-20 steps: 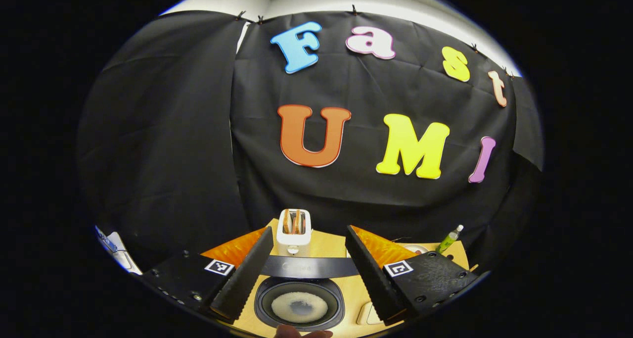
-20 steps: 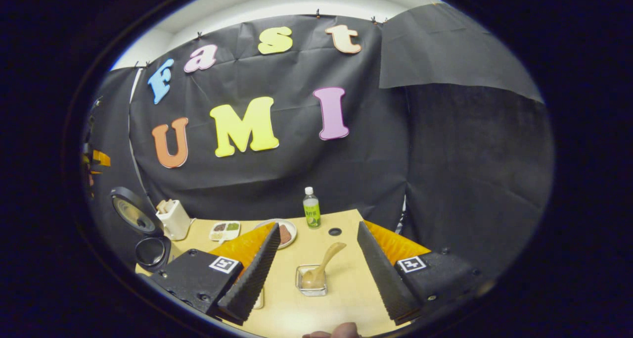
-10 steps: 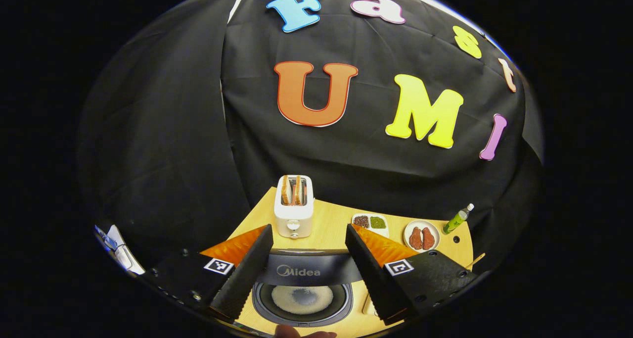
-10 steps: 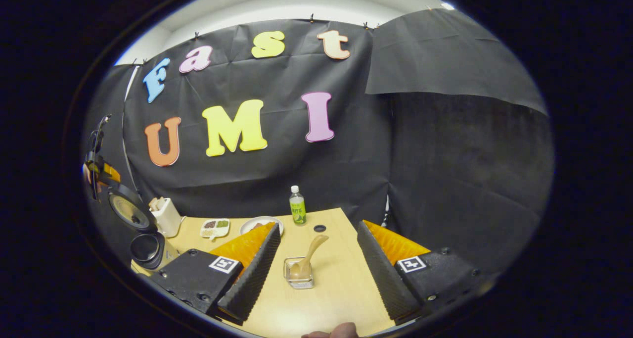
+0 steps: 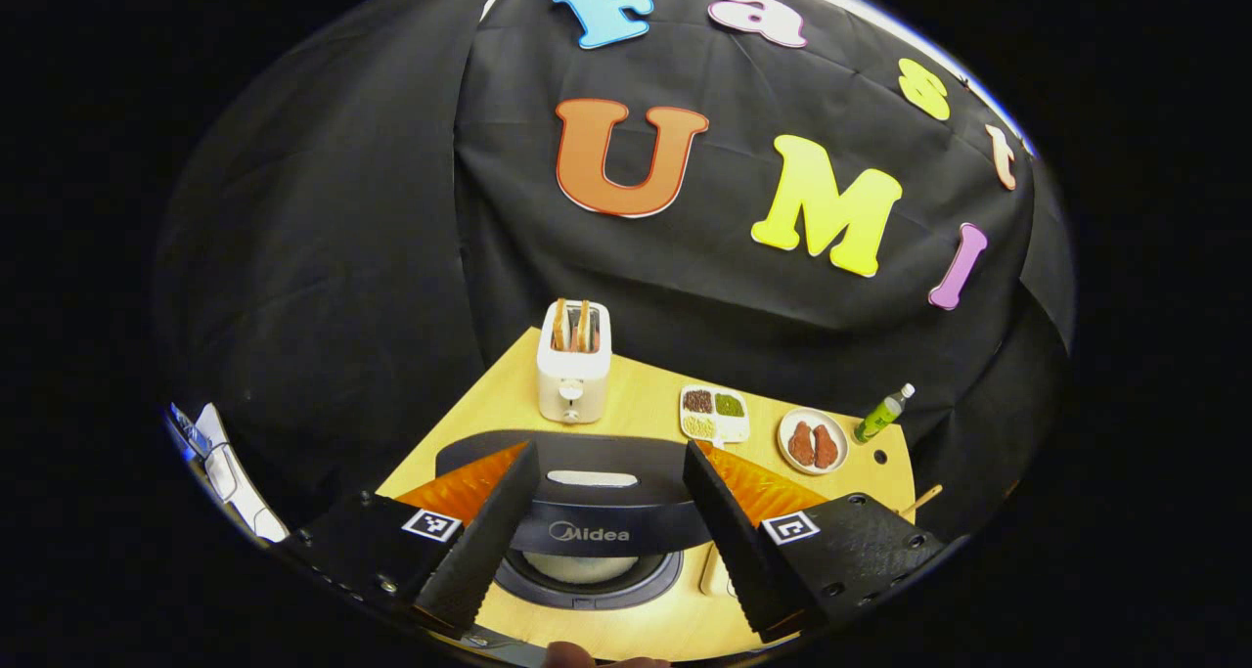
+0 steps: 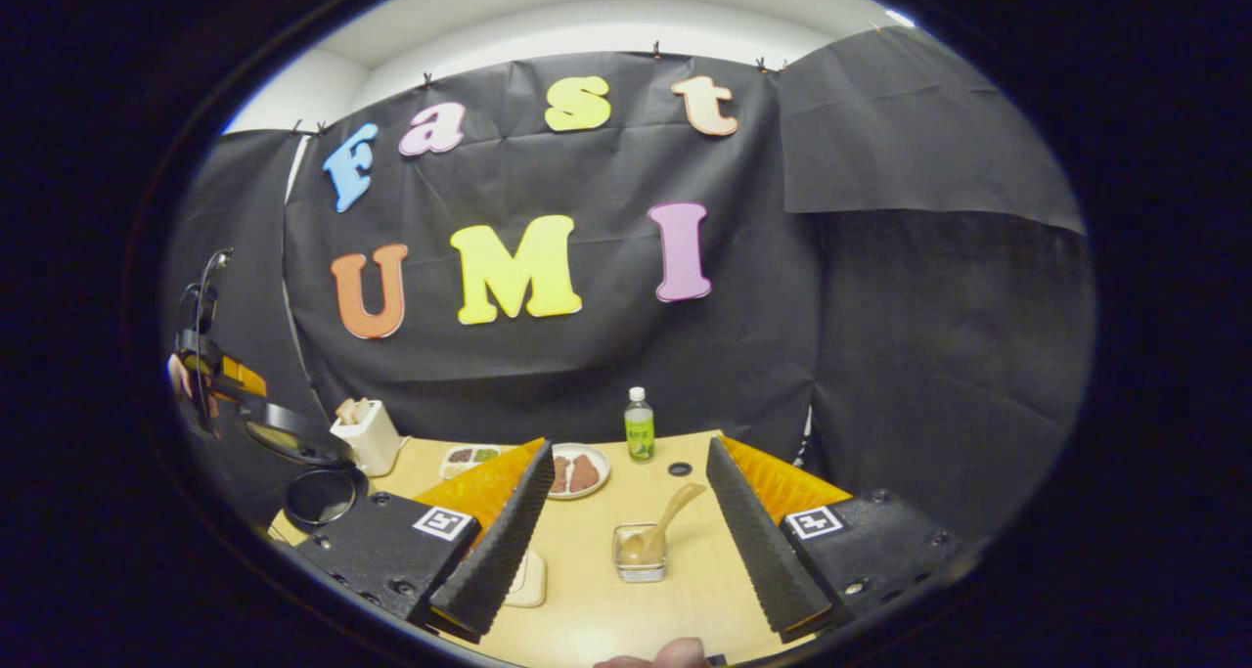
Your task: Close the left gripper, press the button to open the rice cooker; take a wooden spoon from the chopstick holder with the right hand, scoop a spoonful of rice and pour it into the rice cooker, then put the wooden spoon back into the chopstick holder.
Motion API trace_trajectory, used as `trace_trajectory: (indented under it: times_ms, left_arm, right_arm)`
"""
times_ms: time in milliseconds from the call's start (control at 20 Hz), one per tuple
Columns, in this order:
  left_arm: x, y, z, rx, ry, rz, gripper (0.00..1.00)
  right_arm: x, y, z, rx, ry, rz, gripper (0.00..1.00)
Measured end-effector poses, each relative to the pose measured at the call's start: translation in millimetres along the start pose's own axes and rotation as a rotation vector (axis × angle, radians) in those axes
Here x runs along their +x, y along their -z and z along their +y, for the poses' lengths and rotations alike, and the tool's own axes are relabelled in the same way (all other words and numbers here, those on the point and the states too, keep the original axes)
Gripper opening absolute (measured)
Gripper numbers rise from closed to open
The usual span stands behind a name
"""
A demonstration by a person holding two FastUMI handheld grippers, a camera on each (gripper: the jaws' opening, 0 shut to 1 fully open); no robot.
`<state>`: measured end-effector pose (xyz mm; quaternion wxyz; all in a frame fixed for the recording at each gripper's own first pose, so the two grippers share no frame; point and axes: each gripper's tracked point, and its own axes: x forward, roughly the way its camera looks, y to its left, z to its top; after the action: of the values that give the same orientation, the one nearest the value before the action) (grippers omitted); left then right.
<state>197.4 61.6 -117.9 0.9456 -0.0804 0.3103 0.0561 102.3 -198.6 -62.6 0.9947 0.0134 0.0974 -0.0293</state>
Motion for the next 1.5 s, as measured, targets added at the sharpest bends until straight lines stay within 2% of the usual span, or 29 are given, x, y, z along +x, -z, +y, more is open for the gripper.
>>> trace_trajectory:
  times_ms: [450,650,700,750,850,1200,1500]
  left_arm:
    - [-6.1,83.0,5.1,-0.049,0.001,0.114,0.96]
    - [4.8,114.4,8.1,-0.031,-0.003,0.153,0.96]
    - [10.9,121.4,8.7,-0.025,-0.007,0.16,1.0]
    - [10.4,128.6,10.7,-0.017,-0.011,0.169,0.96]
    - [14.0,141.7,13.2,-0.011,-0.018,0.192,0.96]
    - [19.6,166.3,17.5,-0.03,-0.024,0.223,0.97]
    - [23.0,182.9,18.7,0.065,-0.048,0.245,0.96]
  right_arm:
    - [-2.2,-10.6,36.4,-0.037,-0.07,-0.013,1.0]
    - [-1.7,-15.1,43.1,-0.059,-0.079,-0.012,1.0]
    - [-1.7,-16.2,44.7,-0.065,-0.081,-0.013,1.0]
    - [-1.7,-16.8,47.0,-0.07,-0.083,-0.014,1.0]
    - [-1.5,-18.1,50.8,-0.078,-0.084,-0.011,1.0]
    - [0.8,-19.5,63.5,-0.092,-0.093,-0.003,1.0]
    - [5.8,-10.8,79.8,-0.076,-0.118,0.02,1.0]
